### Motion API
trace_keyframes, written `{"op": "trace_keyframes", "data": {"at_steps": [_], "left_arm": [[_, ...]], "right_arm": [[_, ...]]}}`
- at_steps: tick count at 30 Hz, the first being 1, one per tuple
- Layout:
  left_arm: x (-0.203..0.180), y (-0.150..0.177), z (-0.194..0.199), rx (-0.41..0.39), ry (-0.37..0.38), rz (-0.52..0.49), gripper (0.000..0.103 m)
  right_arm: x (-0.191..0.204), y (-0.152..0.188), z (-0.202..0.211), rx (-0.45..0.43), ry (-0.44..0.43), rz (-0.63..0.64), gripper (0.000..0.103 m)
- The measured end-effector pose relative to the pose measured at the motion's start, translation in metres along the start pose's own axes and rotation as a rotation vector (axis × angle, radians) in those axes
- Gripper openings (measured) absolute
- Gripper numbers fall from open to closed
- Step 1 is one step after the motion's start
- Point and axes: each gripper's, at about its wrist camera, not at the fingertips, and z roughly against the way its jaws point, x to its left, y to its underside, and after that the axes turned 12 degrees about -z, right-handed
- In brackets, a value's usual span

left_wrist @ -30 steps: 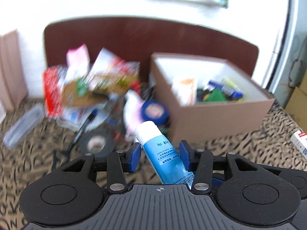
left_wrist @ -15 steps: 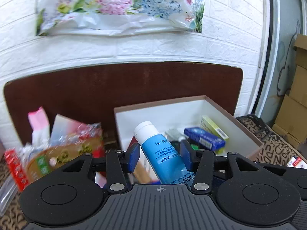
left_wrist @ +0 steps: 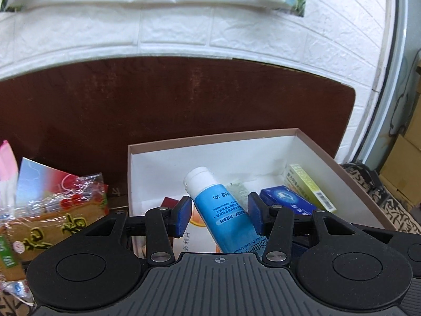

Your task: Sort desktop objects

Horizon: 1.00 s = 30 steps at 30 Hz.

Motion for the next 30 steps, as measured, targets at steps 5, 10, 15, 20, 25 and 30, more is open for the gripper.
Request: {"op": "trace_keyframes", "data": {"at_steps": [5, 10, 15, 20, 25, 30], "left_arm": [[0.004, 0.003, -0.001, -0.049, -0.038, 0.005, 0.099], [0.014, 0.004, 0.012, -0.082, 0.015, 0.053, 0.103], [0.007, 0.004, 0.025, -0.114, -0.034, 0.026, 0.103], [0.001, 0.006, 0.041, -0.126, -0.036, 0.018, 0.103], [-0.007, 0.010, 0.066, -0.160, -0.053, 0.003, 0.103], [-0.019, 0.016, 0.096, -0.184, -0.054, 0.001, 0.103]], "right_arm": [[-0.010, 0.002, -0.014, 0.001, -0.001, 0.010, 0.052], [-0.020, 0.005, -0.014, -0.028, 0.061, 0.000, 0.091], [-0.023, 0.011, -0.004, -0.032, 0.094, 0.011, 0.100], [-0.017, 0.013, 0.005, -0.037, 0.104, 0.032, 0.101], [-0.014, 0.016, 0.027, -0.058, 0.107, 0.038, 0.102], [-0.007, 0.015, 0.036, -0.073, 0.127, 0.046, 0.102]]}}
